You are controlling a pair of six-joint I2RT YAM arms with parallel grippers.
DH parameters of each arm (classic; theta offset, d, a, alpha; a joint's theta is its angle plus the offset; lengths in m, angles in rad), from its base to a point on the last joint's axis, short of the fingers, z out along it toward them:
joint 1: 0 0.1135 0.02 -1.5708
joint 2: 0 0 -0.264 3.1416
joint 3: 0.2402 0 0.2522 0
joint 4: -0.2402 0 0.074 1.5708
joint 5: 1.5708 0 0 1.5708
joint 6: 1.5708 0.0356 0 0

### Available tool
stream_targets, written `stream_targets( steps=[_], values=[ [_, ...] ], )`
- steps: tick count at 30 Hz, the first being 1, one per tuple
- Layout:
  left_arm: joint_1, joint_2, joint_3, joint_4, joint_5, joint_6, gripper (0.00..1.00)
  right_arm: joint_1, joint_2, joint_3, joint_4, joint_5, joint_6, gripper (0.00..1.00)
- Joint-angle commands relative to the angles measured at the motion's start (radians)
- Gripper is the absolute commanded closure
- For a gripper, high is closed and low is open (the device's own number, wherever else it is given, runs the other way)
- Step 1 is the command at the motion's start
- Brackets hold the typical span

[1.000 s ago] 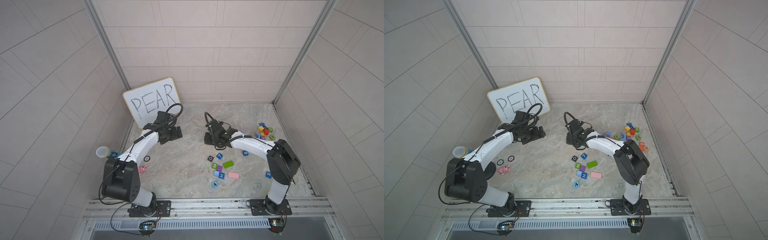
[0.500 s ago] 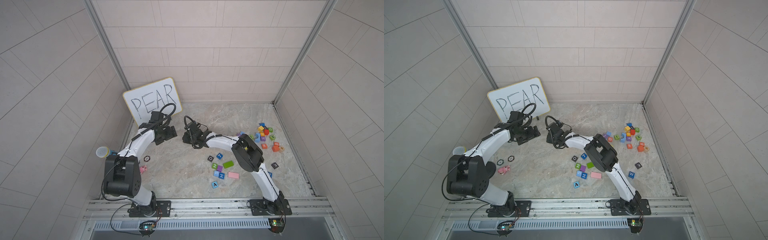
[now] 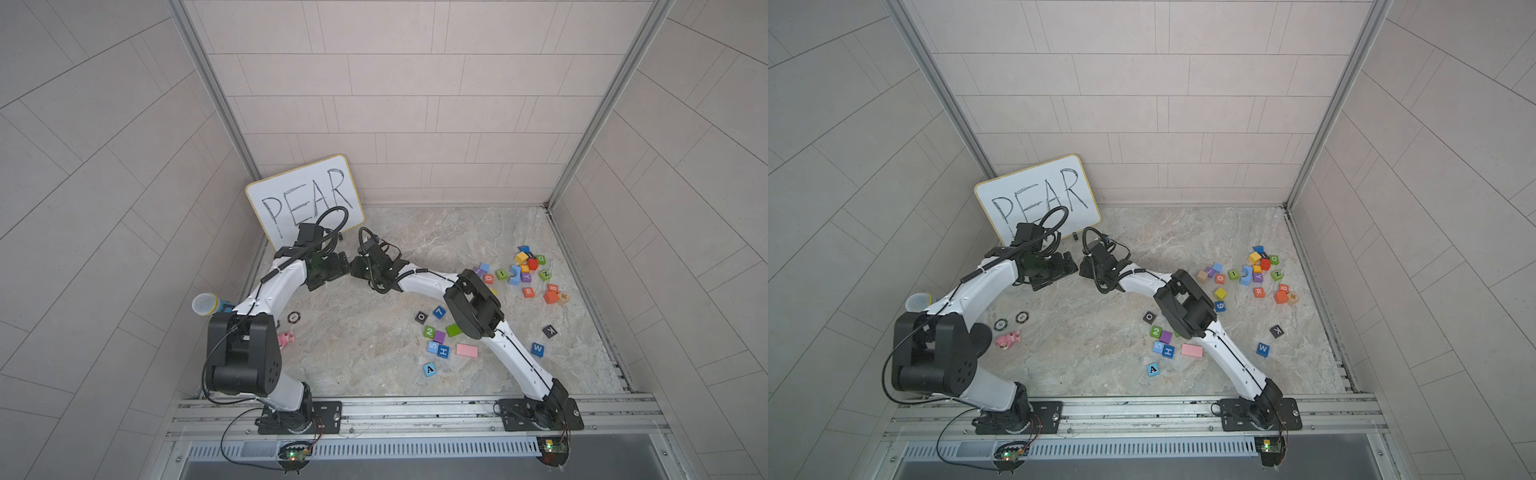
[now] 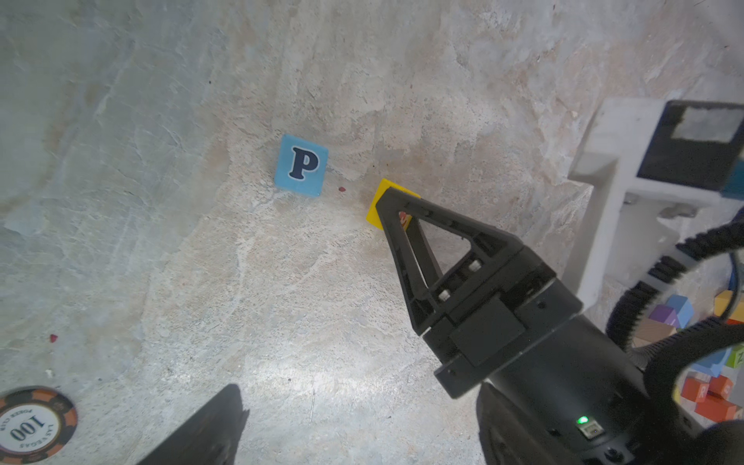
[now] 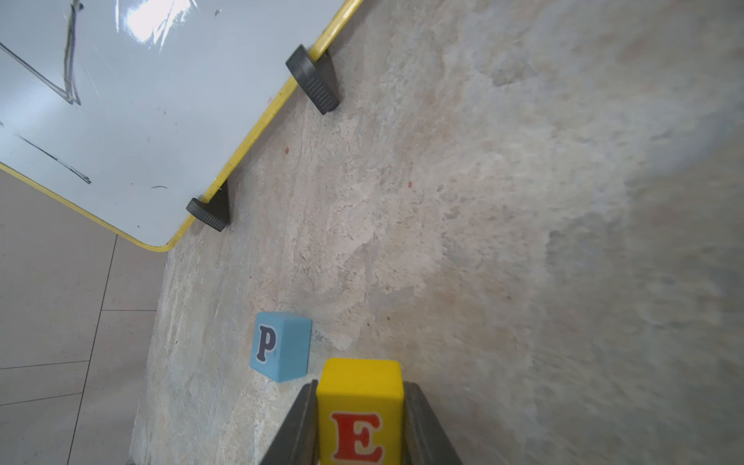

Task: Spell the uppercase word “pear” with letter blocks
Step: Place the letter block at the center of the board.

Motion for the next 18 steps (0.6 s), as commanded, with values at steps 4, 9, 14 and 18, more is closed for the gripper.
stream_targets(
  steps=[4, 9, 14, 18],
  values=[
    [0.015, -0.012, -0.019, -0.006, -0.001, 0.014, 0.06, 0.004, 0.042, 0.026, -0.009, -0.001, 0.017, 0.68],
    [0.022, -0.011, -0.018, 0.005, 0.011, 0.009, 0.06, 0.005, 0.048, 0.027, -0.005, -0.003, 0.019, 0.64],
    [0.024, -0.016, -0.023, 0.009, 0.013, 0.01, 0.06, 0.005, 0.063, 0.038, -0.005, -0.002, 0.02, 0.61],
    [0.03, -0.018, -0.027, 0.01, 0.016, 0.01, 0.06, 0.004, 0.079, 0.051, -0.005, -0.004, 0.025, 0.58]
  ],
)
